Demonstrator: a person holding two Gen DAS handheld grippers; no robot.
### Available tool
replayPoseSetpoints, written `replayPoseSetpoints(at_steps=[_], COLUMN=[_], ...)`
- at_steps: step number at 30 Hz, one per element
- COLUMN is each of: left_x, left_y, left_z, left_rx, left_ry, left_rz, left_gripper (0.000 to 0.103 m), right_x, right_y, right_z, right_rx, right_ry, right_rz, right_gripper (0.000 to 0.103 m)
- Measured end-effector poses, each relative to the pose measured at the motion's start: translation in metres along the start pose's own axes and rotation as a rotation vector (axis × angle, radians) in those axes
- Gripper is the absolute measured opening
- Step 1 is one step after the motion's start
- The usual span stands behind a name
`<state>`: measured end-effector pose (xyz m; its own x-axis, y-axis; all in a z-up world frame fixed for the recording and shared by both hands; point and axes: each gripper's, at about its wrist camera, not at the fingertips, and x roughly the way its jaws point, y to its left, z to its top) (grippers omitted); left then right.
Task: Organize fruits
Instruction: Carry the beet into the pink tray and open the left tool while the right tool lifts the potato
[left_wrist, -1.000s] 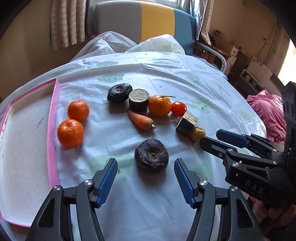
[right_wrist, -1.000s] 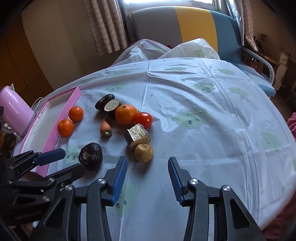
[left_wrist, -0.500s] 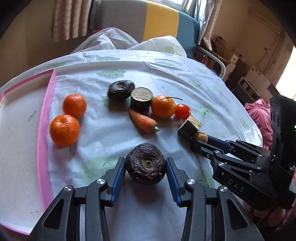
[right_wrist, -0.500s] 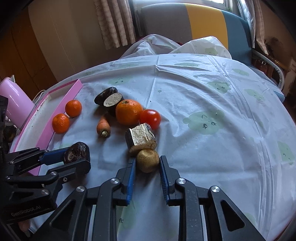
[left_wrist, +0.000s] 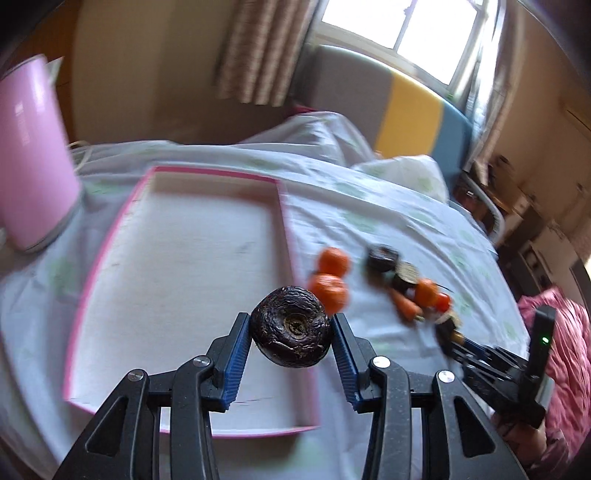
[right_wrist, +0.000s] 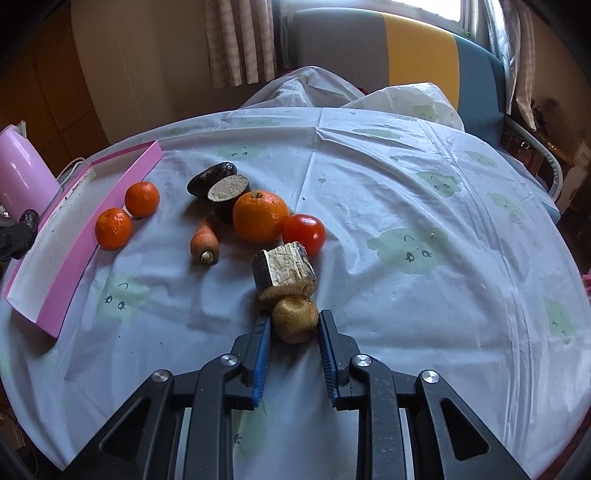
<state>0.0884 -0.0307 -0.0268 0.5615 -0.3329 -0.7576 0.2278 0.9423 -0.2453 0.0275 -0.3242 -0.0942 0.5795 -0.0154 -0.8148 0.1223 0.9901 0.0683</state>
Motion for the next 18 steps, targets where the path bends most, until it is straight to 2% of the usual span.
replayPoseSetpoints(at_steps=[3,8,12,16,18], left_x=[0.000,0.006,0.008,0.008,0.004], left_y=[0.030,0.062,0.072,0.076,0.074], left_z=[0.004,0.000,-0.009,-0.015,-0.017], left_rx=[-0.066,-0.118,-0.148,-0.165,-0.154], left_ry=[-0.008,0.002,0.007,0.016,0.006], left_rz=[0.065,0.184,0.224,0.229,0.240], left_gripper=[0.044,0.044,0.045,0.045,0.050], right_x=[0.001,0.001,0.001,0.001,0.001], right_y=[0.003,0.006,0.009,0.012,0.013], right_z=[0.001,0.002,0.002,0.002,0.001], right_rx=[-0.010,-0.021,-0.032,-0.041,-0.045], right_ry=[0.008,0.015,0.015,0.013,0.013], right_rz=[-0.015,-0.039,-0.062,-0.078,-0.083], right_gripper=[0.026,0.026,0.026,0.025,0.025])
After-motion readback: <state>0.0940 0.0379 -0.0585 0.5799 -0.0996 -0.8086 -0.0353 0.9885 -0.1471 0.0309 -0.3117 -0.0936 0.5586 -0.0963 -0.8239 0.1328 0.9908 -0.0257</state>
